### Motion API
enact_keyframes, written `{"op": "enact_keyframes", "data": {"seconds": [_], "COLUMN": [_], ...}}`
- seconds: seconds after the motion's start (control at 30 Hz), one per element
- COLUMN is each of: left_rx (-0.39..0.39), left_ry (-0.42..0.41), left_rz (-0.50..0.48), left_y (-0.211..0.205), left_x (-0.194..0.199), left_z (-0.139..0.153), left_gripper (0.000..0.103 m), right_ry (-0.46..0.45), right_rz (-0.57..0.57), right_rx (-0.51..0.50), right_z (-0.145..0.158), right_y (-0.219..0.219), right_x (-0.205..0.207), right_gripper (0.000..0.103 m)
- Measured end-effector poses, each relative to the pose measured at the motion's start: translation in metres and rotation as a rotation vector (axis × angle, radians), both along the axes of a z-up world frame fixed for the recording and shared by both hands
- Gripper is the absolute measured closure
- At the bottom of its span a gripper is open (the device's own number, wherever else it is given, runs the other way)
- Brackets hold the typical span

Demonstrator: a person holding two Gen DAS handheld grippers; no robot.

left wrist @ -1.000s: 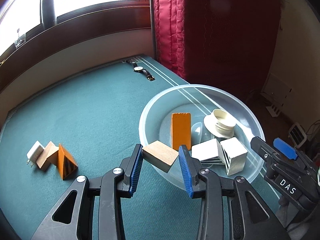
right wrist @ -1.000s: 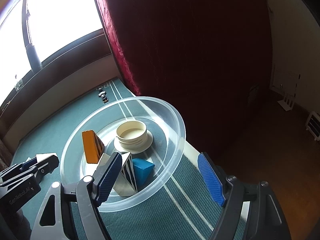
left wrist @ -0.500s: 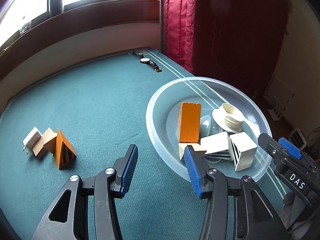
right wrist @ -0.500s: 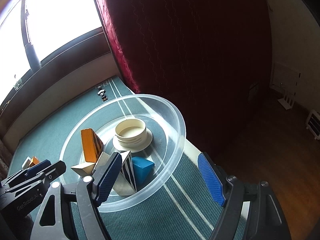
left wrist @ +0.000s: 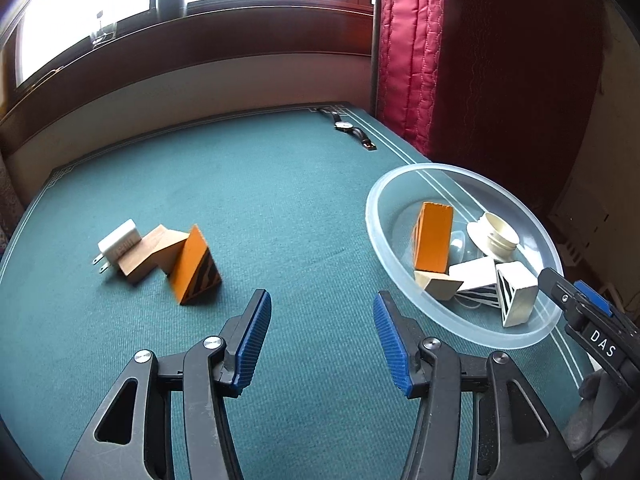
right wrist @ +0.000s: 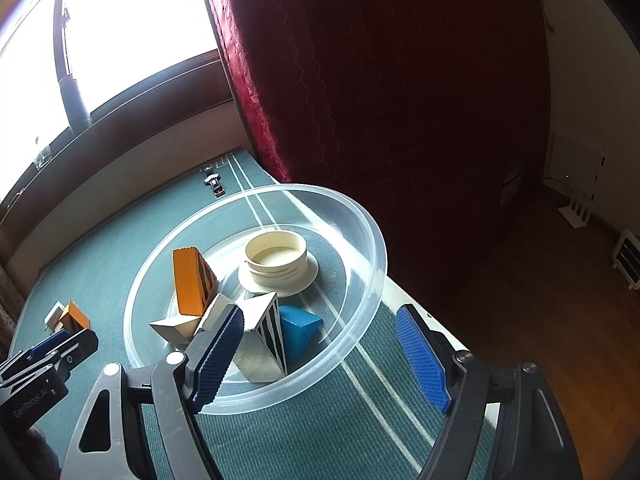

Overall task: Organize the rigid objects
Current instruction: 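Lower the wooden block into the clear bowl and open the left gripper, then withdraw both open grippers from the bowl toward the remaining objects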

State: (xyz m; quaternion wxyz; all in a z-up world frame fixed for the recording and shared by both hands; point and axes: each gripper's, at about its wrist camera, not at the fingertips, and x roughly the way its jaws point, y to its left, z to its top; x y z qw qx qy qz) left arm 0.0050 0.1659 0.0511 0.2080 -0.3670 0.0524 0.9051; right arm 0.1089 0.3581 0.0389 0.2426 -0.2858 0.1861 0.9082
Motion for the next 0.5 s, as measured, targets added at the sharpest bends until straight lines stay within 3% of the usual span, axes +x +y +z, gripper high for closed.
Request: {"op": "enact_keyframes", "data": {"seconds": [0.5], "left_rx": [-0.016], "left_ry": [0.014], "left_rz": [0.198], "left_y": [-0.082], "left_x": [0.027], "left_z": [0.008], "left_gripper": [0.048], "right_ry": [0.036], "right_rz": [0.089], "right_rx": [0.04], "right_z": [0.015], "right_y": [-0.031], "right_x": [0.007], "right_gripper": [0.019]}}
